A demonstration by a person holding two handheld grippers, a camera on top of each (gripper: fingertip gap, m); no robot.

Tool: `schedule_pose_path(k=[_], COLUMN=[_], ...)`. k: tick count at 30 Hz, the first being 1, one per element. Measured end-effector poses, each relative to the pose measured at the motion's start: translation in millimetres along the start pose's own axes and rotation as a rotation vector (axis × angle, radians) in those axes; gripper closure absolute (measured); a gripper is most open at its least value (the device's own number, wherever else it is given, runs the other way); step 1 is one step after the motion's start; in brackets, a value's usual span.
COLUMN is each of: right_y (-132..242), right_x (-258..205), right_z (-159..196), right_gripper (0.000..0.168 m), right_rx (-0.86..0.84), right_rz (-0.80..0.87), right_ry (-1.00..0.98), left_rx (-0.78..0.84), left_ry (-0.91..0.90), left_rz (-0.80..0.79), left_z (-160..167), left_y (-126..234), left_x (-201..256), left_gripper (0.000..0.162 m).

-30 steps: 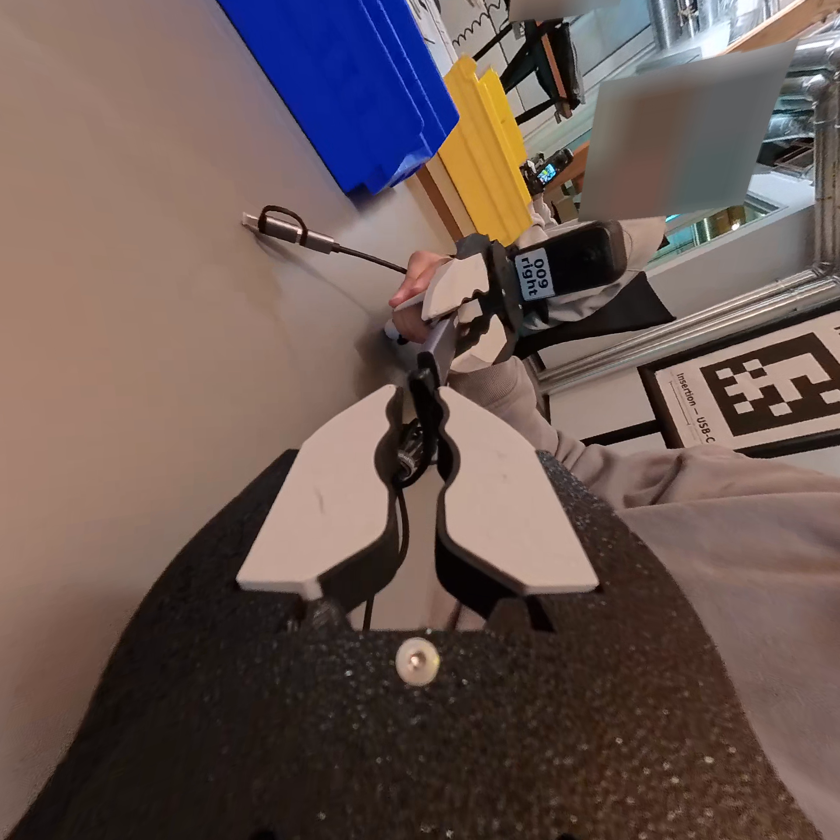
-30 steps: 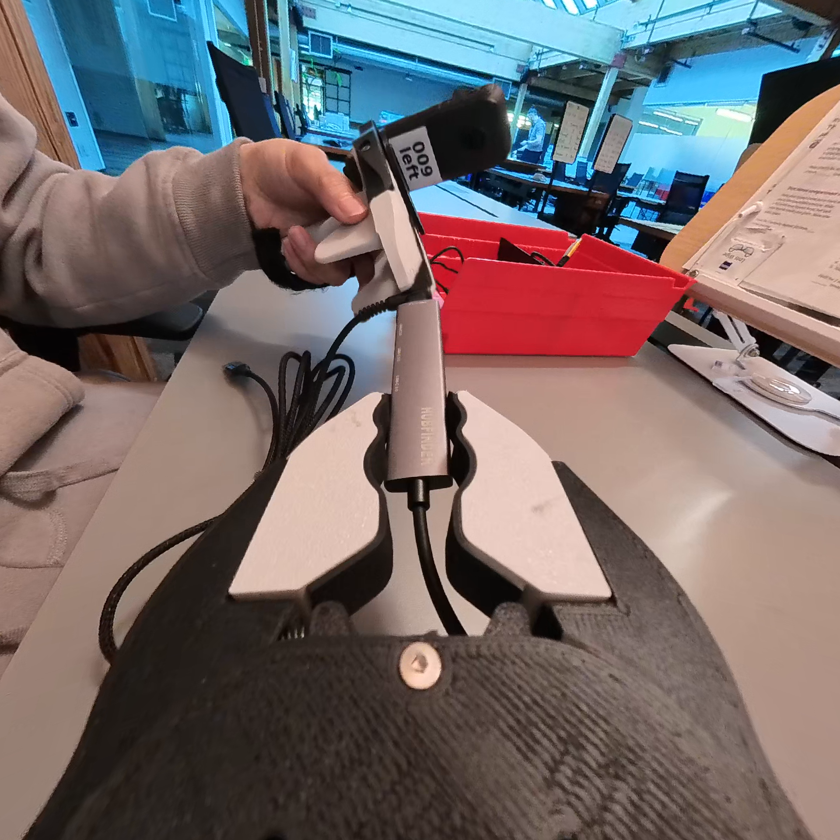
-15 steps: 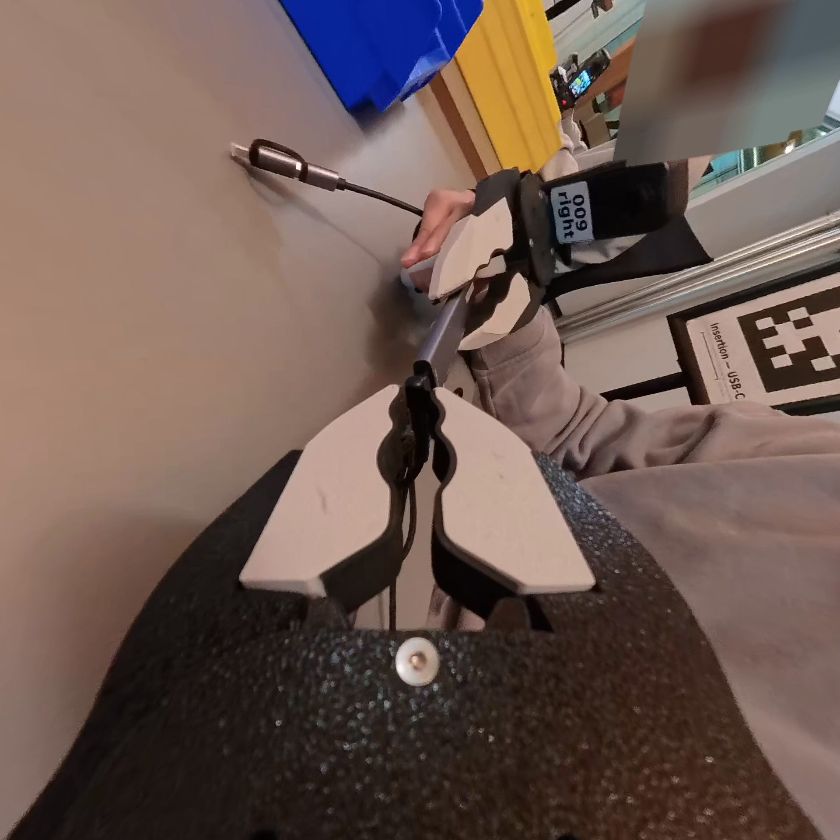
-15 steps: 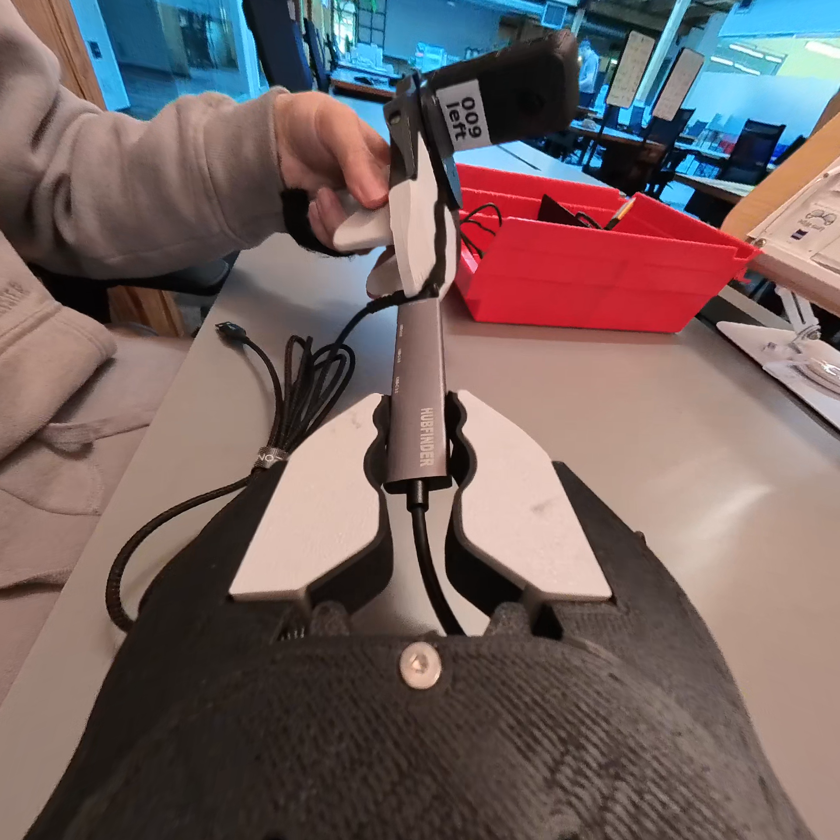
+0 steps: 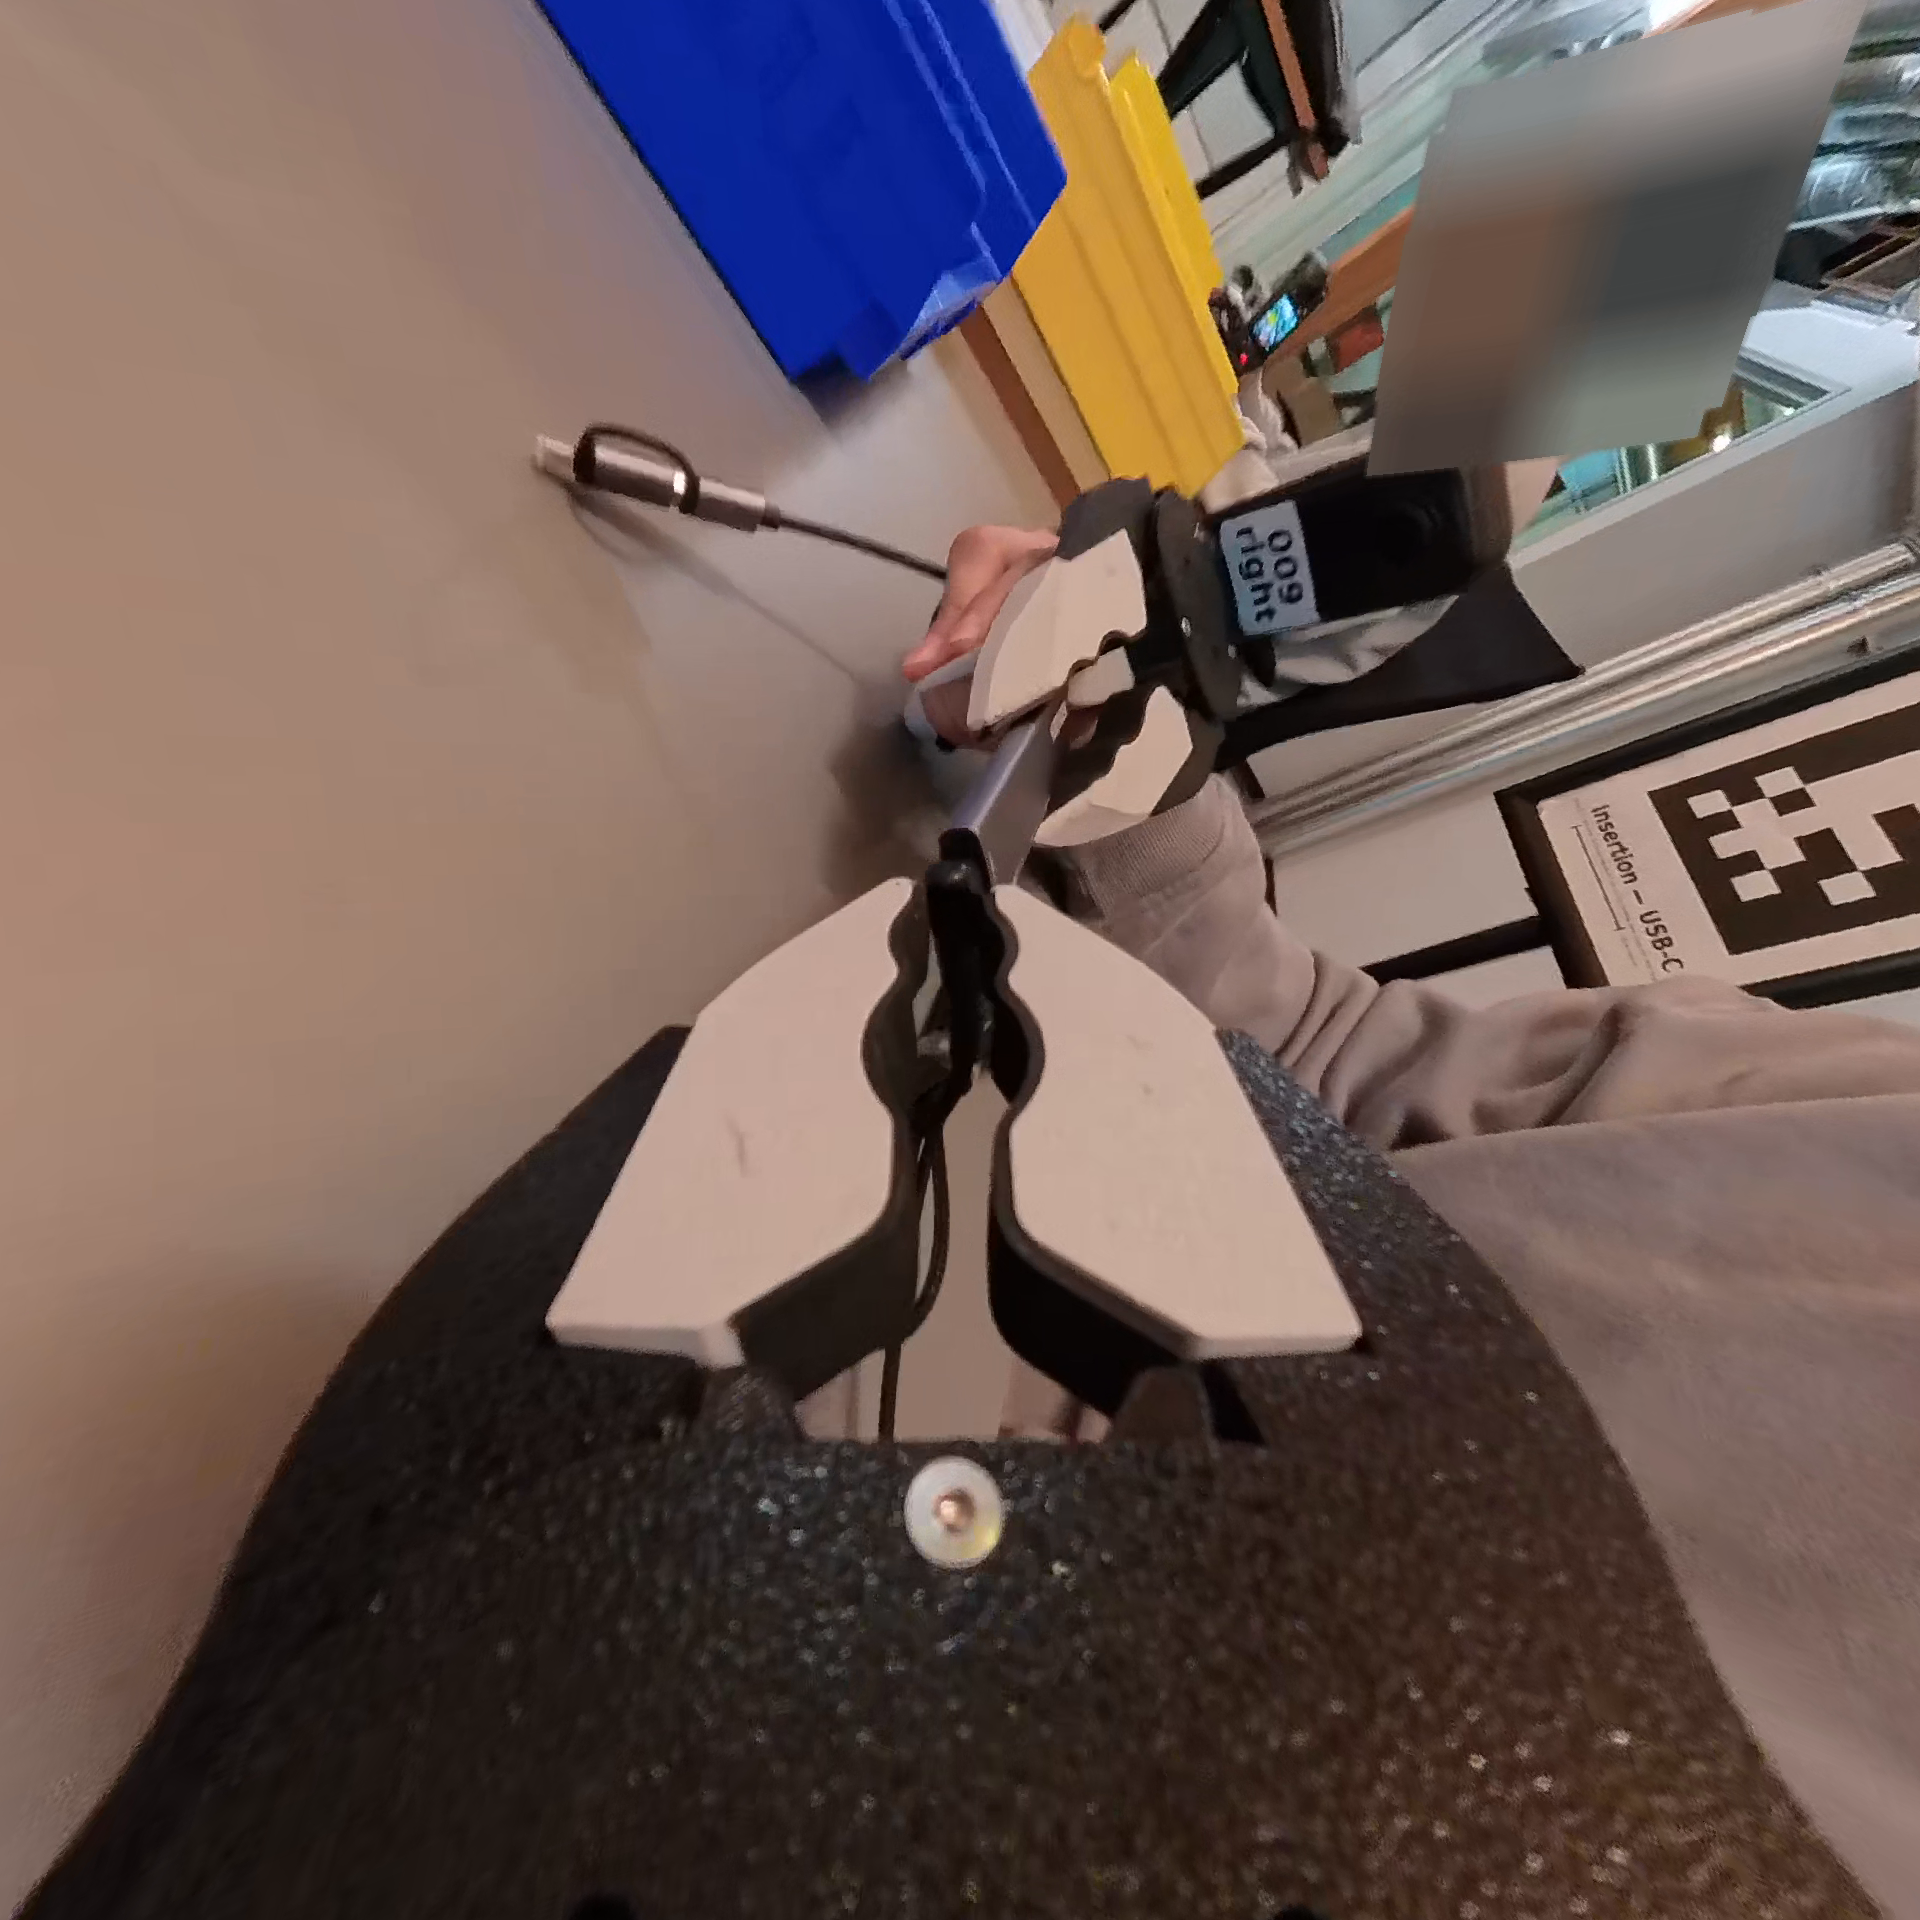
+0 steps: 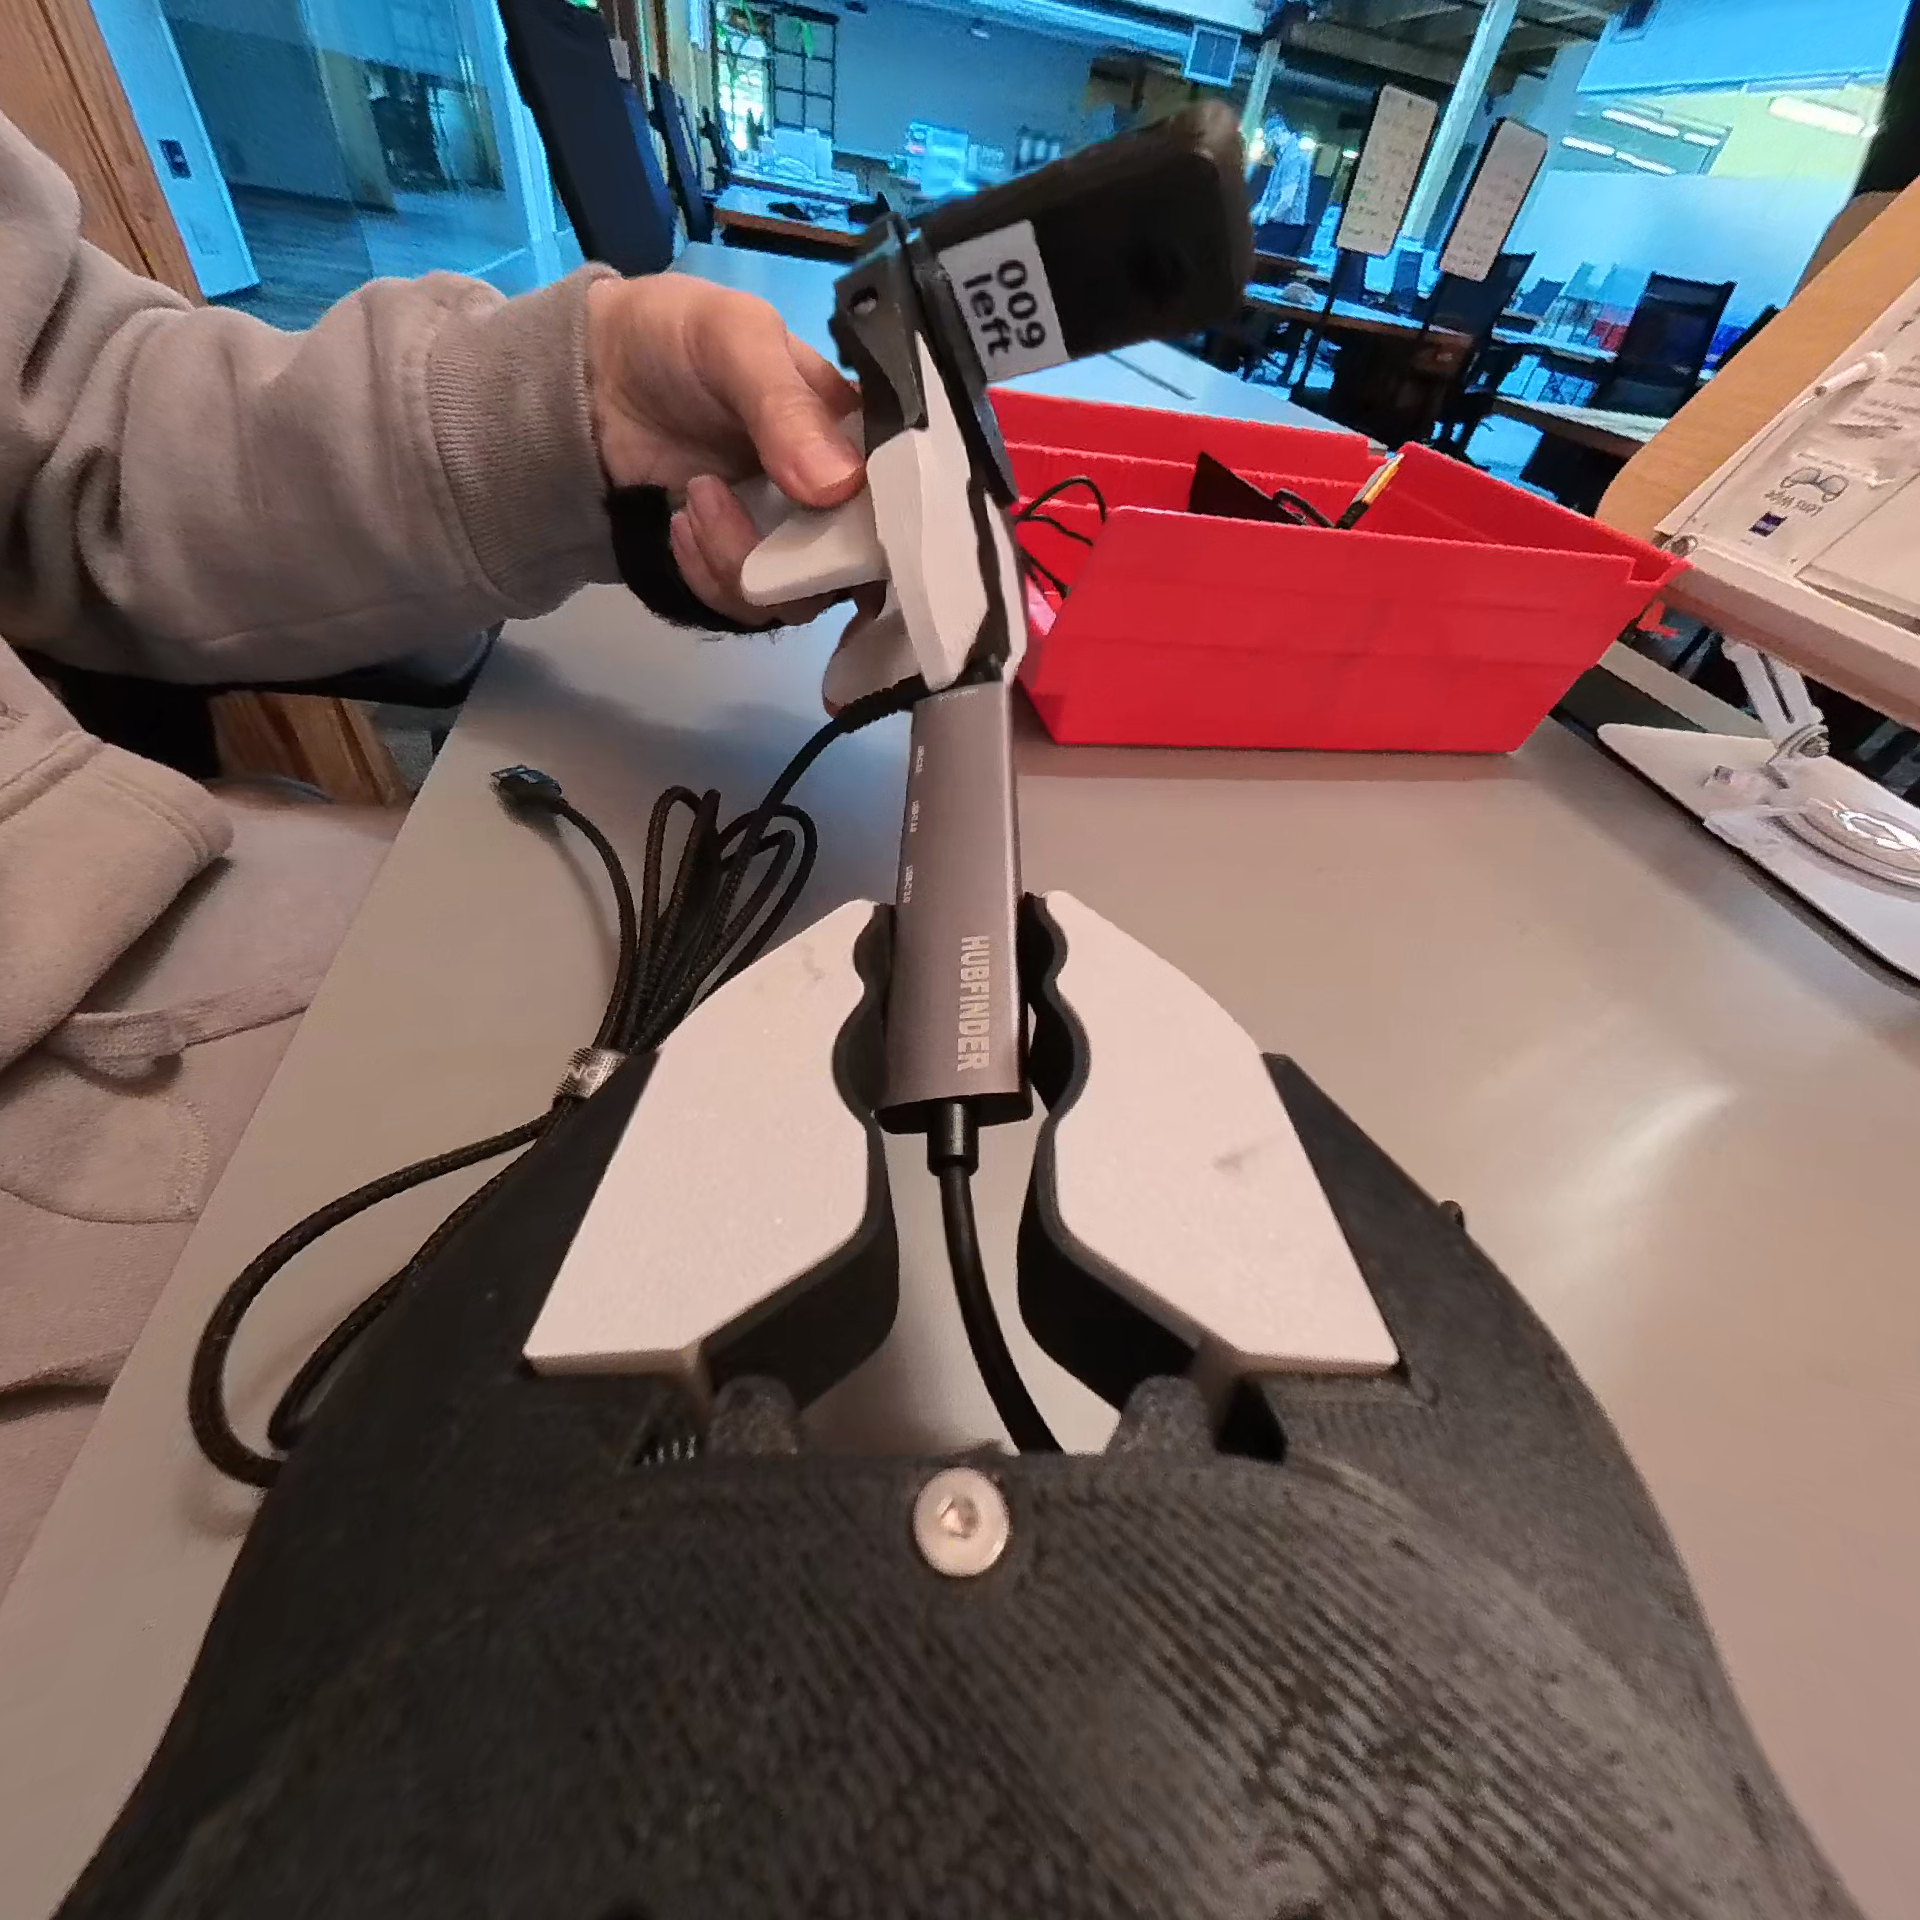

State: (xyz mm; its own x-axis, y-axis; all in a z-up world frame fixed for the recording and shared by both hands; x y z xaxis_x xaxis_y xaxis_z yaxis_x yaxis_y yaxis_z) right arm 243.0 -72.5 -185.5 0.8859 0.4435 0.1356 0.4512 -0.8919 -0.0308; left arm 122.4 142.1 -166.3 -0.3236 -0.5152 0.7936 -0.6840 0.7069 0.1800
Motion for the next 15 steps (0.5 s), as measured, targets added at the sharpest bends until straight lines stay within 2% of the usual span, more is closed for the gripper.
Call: schedule_pose_path(k=[4, 6, 8, 10, 11, 13, 15], right_y=[3.3, 8.0, 11.8, 11.7, 9.8, 4.0, -0.5], right_x=[8.1, 15.5, 22.3, 28.5, 30.0, 30.3, 26.2], right_z=[-3.7, -3.7, -2.4, 0.4, 1.2, 1.5, -0.3], right_gripper=[0.144, 0.144, 0.144, 0.144, 0.144, 0.144, 0.144], right_rx=[0.144, 0.188, 0.206, 0.203, 0.197, 0.153, 0.108], right_rz=[0.087, 0.161, 0.238, 0.35, 0.402, 0.551, 0.731], right_ry=[-0.078, -0.155, -0.251, -0.332, -0.361, -0.388, -0.343], left_rx=[0.195, 0.338, 0.392, 0.363, 0.343, 0.274, 0.198], left_ry=[-0.144, -0.393, -0.749, -1.051, -1.143, -1.22, -1.218], left_rz=[0.012, -0.082, -0.232, -0.35, -0.38, -0.413, -0.435], left_z=[-11.3, -17.3, -17.6, -10.0, -4.6, 4.1, 10.4], left_y=[1.4, 7.6, 14.6, 13.6, 9.5, -2.9, -15.6], left_x=[16.8, 32.4, 46.1, 54.4, 55.8, 52.2, 43.8], left_gripper=[0.147, 0.145, 0.136, 0.132, 0.124, 0.122, 0.111])
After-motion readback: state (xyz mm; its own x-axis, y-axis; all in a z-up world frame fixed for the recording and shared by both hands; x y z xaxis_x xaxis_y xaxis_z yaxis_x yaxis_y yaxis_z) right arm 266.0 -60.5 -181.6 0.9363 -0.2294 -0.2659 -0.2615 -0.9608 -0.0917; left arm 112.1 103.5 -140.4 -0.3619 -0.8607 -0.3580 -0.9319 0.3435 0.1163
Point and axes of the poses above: each gripper's, where its closed fingertips meet, y back along the fingers, z out of its underside, x = y × z across the jaws, the point moved 10 cm from there along y, back along the fingers, and after that the axes turned 12 degrees about x, right-handed, at the moved point
